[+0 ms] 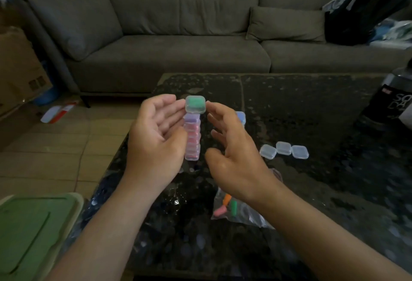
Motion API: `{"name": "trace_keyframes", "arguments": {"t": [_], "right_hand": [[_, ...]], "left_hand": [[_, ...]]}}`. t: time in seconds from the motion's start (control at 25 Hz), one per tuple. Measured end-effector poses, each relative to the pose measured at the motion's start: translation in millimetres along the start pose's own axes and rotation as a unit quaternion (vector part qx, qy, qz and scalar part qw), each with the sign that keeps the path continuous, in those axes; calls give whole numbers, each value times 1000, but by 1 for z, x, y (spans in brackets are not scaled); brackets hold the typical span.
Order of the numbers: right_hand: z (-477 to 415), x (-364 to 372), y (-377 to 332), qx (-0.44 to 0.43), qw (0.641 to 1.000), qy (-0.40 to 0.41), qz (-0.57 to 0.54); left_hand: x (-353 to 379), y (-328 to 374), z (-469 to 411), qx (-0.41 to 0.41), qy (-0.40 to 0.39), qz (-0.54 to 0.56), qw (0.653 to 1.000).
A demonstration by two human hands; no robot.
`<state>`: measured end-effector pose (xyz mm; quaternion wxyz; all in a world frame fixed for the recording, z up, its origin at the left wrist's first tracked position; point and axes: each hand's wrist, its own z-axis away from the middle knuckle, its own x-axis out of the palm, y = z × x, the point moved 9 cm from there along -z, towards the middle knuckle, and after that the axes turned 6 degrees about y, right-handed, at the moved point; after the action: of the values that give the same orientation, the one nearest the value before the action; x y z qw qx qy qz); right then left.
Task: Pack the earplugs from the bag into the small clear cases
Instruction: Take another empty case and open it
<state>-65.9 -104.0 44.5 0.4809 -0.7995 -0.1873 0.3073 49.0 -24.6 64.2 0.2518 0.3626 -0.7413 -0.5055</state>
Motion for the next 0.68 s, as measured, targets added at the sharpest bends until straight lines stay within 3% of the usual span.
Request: {"name": "trace_keyframes", "arguments": {"t": [0.28, 0.68], "right_hand": [[-13, 21, 23, 68, 995, -69, 15], [-18, 24, 35, 97, 991, -90, -6]], "left_hand": [[3, -18, -12, -34, 9, -67, 997], [6, -28, -15, -69, 5, -117, 991]]}}
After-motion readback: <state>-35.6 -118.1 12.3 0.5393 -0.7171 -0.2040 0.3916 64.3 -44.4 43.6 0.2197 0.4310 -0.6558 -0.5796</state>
